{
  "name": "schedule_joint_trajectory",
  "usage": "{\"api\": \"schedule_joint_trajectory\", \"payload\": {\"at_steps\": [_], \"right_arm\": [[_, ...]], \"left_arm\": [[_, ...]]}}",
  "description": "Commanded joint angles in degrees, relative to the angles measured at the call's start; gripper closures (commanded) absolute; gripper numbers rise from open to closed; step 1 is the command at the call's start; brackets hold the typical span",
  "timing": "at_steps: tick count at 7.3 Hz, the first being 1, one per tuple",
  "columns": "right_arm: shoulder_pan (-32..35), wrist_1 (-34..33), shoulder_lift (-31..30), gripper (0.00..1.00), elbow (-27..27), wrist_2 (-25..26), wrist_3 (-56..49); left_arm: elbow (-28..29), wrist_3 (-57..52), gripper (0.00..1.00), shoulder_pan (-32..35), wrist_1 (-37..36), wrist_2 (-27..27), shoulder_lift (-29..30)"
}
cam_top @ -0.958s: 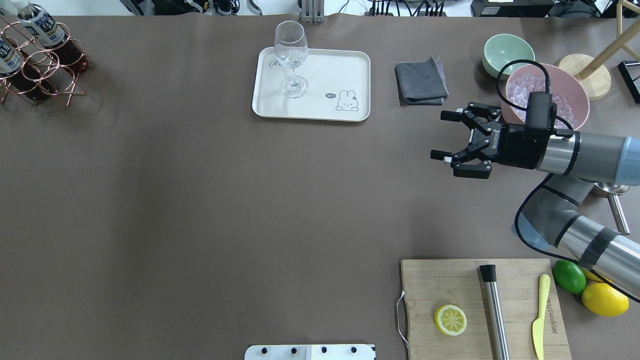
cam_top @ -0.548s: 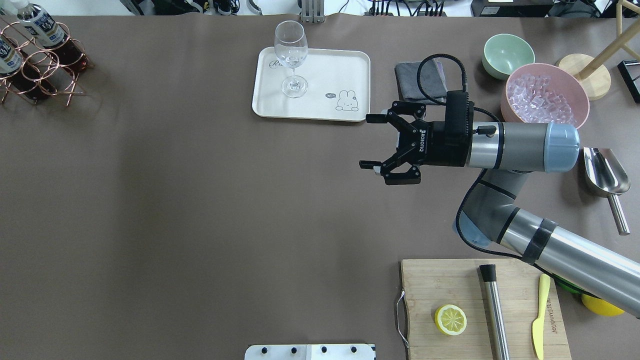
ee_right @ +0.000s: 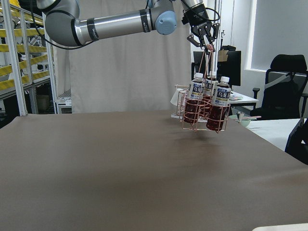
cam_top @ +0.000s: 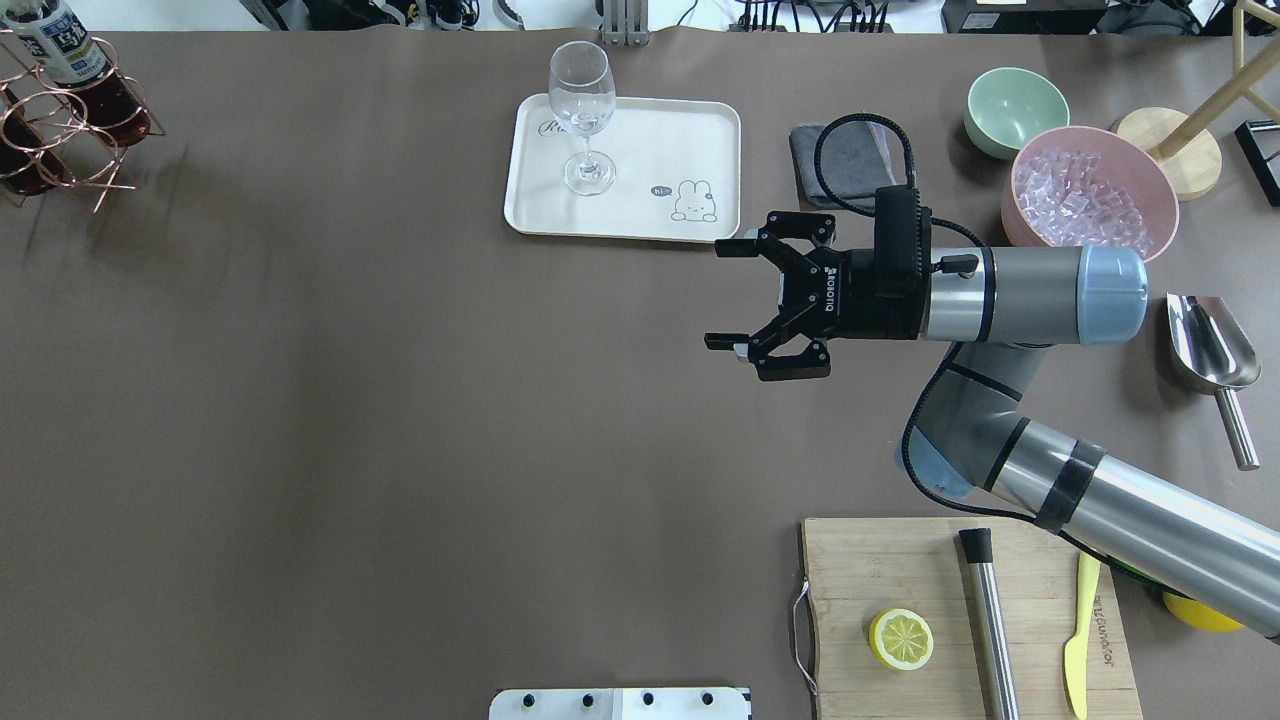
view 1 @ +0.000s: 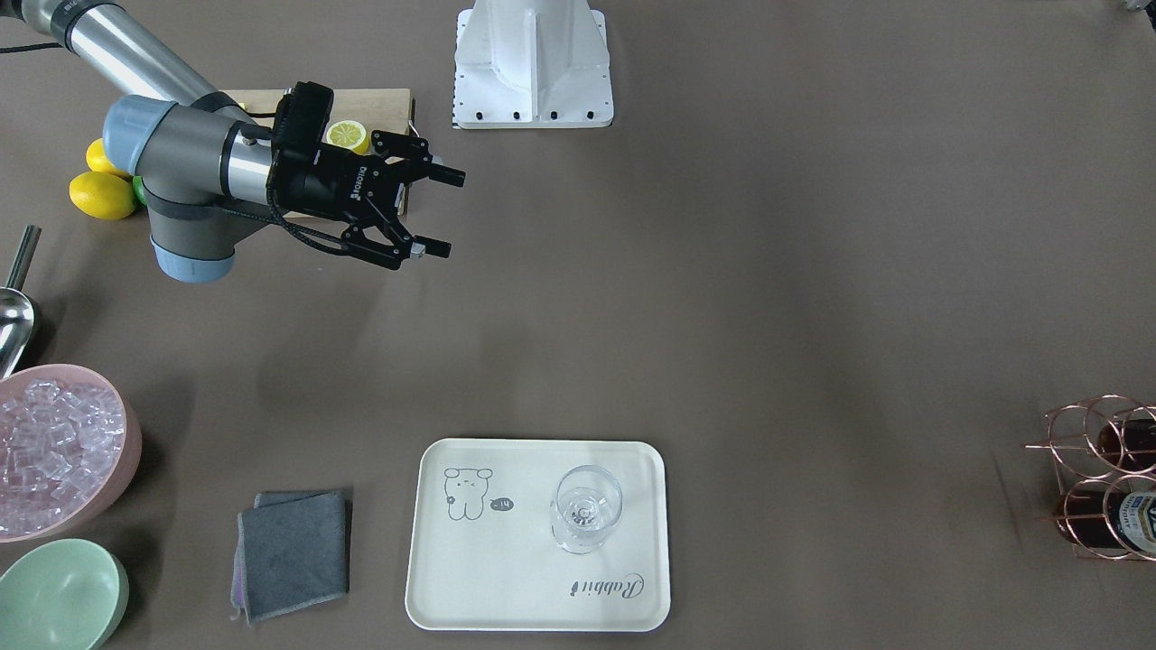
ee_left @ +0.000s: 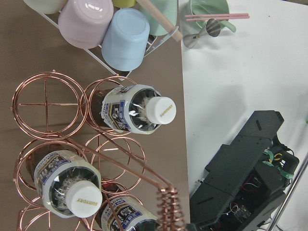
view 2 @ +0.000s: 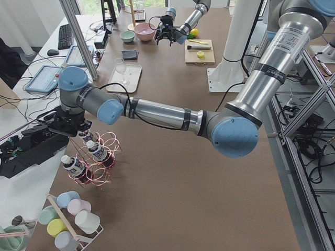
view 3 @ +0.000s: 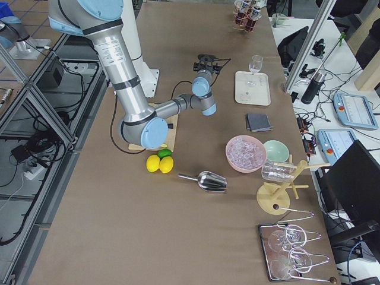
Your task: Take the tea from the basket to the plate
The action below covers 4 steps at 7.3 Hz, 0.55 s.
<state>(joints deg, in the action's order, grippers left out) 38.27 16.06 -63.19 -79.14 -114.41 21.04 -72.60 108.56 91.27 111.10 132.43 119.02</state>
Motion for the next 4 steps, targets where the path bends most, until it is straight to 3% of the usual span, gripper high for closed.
{"api": "schedule_joint_trajectory", "payload": {"at_steps": [1, 2, 3, 4], "right_arm": [[0.05, 0.03, 0.08, 0.0, -0.41, 0.15, -0.04], [-0.03, 0.03, 0.0, 0.0, -0.32, 0.16, -0.12], [-0.04, 0.03, -0.27, 0.0, -0.32, 0.16, -0.13], [-0.04, 0.03, -0.44, 0.0, -0.32, 0.16, -0.13]], "left_arm": [[-18.38, 9.26, 1.0, -2.13, -3.33, 0.28, -6.93], [-25.85, 10.69, 1.0, -5.36, -10.83, -0.15, -7.74], [-32.54, 14.62, 1.0, -10.18, -19.34, -0.5, -4.61], [-36.17, 23.1, 1.0, -15.71, -22.47, -1.38, -1.19]]}}
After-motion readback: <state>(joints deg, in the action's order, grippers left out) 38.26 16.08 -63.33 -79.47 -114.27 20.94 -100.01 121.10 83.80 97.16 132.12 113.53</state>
